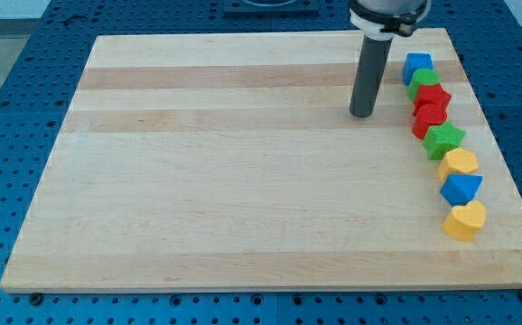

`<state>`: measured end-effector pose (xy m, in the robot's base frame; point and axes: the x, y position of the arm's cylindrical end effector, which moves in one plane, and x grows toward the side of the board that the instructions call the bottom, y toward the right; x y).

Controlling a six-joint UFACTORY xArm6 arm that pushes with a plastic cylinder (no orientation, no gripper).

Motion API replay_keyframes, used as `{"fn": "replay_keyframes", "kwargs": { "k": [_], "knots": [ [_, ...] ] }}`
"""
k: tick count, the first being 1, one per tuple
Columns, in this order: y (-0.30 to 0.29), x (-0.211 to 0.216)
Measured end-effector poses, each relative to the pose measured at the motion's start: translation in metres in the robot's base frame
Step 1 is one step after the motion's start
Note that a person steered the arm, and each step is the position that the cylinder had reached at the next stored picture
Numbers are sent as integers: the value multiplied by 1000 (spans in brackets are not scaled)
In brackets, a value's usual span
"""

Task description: Move your arm to the top right

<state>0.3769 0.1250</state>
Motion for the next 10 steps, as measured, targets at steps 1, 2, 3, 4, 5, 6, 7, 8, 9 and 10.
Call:
{"fn": "replay_keyframes", "kwargs": {
  "k": [1, 2, 3, 4, 5, 6, 7, 8, 9, 10],
  "knots": [
    [-12, 0],
    [-50, -6],
    [-64, -43],
    [-66, -95],
    [-46, -161],
    [-8, -185],
    [45, -185],
    [51, -186],
    [109, -185],
    [193, -185]
  ]
}}
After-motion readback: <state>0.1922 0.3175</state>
